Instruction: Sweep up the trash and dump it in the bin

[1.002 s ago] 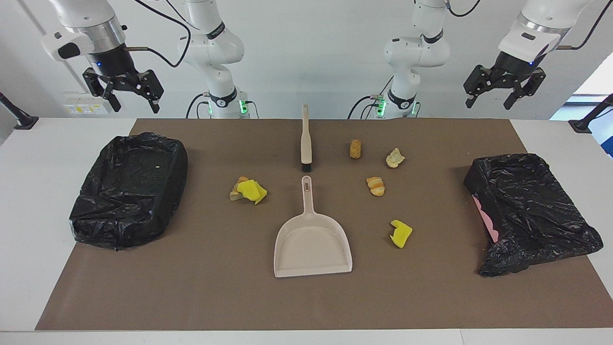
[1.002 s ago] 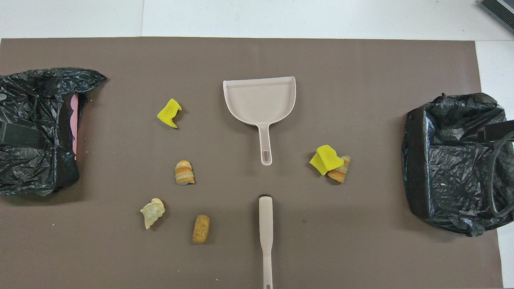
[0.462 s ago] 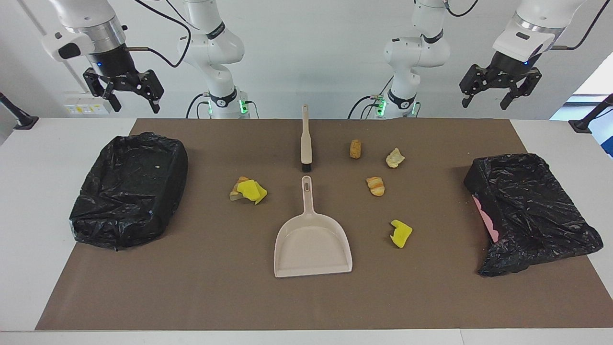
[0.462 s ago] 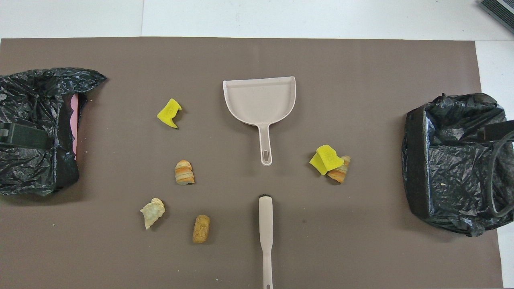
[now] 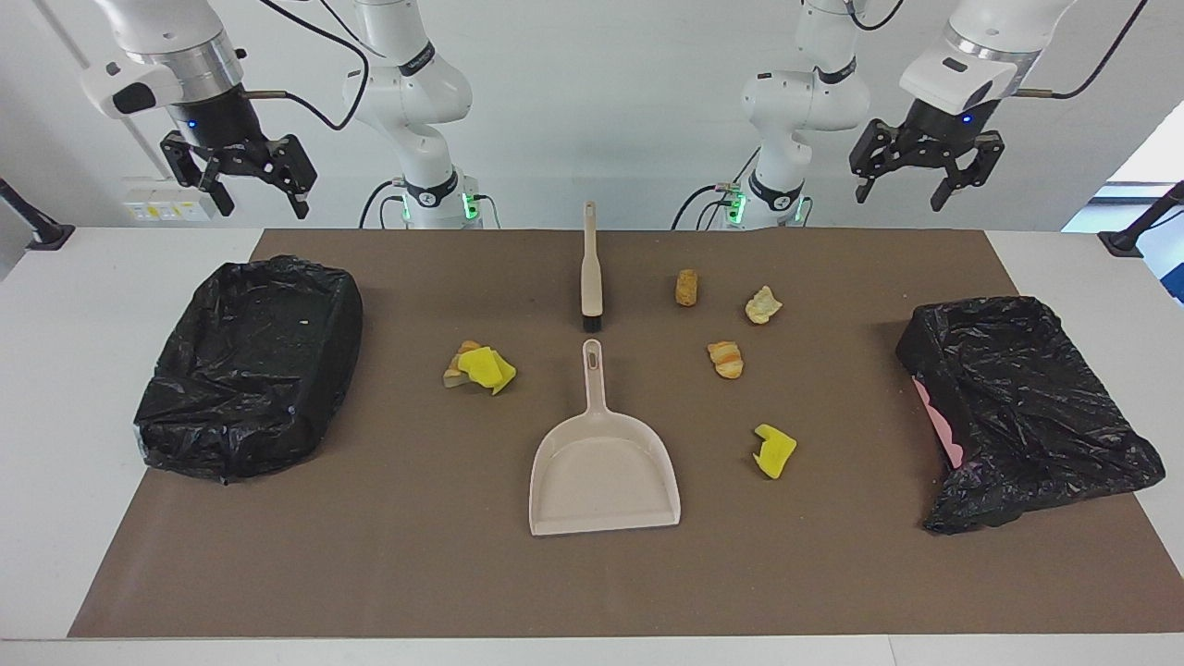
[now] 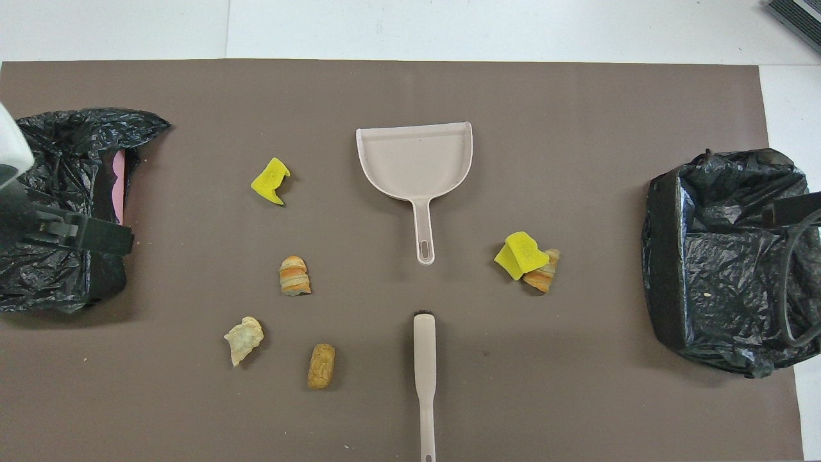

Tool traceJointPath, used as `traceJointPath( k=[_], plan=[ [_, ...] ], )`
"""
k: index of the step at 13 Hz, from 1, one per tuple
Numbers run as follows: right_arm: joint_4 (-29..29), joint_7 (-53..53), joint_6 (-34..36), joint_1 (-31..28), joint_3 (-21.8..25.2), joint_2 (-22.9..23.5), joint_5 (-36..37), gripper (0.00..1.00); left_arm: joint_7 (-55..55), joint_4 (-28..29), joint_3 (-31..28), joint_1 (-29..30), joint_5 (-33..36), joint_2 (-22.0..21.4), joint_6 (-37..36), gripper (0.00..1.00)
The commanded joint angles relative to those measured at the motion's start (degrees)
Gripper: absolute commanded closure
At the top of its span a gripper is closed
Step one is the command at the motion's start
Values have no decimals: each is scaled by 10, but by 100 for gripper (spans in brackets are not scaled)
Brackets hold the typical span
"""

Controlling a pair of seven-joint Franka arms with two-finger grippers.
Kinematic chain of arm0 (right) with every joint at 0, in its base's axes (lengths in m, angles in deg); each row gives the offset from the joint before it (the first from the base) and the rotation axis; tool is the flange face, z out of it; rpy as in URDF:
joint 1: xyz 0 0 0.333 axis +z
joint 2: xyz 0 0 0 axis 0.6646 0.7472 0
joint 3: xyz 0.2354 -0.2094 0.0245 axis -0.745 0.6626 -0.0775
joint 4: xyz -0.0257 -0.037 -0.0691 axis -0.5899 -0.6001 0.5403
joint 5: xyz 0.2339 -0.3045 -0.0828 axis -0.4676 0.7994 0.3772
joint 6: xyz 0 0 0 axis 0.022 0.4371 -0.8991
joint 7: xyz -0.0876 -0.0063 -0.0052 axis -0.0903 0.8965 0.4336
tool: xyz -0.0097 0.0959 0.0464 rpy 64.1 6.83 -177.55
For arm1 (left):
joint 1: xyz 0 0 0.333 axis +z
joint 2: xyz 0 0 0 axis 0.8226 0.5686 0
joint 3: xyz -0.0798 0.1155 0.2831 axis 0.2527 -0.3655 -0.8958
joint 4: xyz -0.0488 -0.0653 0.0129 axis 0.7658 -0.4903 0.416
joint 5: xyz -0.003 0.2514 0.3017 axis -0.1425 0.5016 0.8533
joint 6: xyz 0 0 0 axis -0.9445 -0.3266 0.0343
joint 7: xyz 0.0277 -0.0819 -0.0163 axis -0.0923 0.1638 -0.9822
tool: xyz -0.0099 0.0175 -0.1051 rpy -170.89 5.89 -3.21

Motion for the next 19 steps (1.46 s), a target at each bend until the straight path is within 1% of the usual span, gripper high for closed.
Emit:
traceJointPath(
  k=[1, 5, 7, 12, 15, 16, 17, 18, 19],
  plan=[
    [-8, -9, 12, -3, -4, -9, -1, 0, -20, 70, -5, -53, -6, -46, 12, 0],
    [-8, -9, 13, -4, -4, -9, -1, 0, -127, 142, -5, -152, -6, -72, 54, 0],
    [-8, -9, 13, -4, -4, -9, -1, 0, -205, 179, -6, -213, -6, -74, 85, 0],
    [-8, -9, 13, -4, -4, -9, -1, 0, -384, 280, -5, -355, -6, -73, 212, 0],
    [-8, -9, 13, -4, -4, -9, -1, 0, -432, 338, -5, -412, -6, -65, 285, 0],
    [-8, -9, 13, -4, -4, -9, -1, 0, -435, 350, -5, -430, -6, -46, 307, 0],
    [-8, -9, 13, -4, -4, -9, -1, 0, -451, 354, -6, -457, -6, -14, 331, 0],
    [-8, -9, 13, -4, -4, -9, -2, 0, -480, 362, -5, -477, -6, 7, 356, 0],
    [-8, -10, 14, -4, -4, -10, -2, 0, -490, 382, -5, -494, -6, 12, 386, 0]
  ],
)
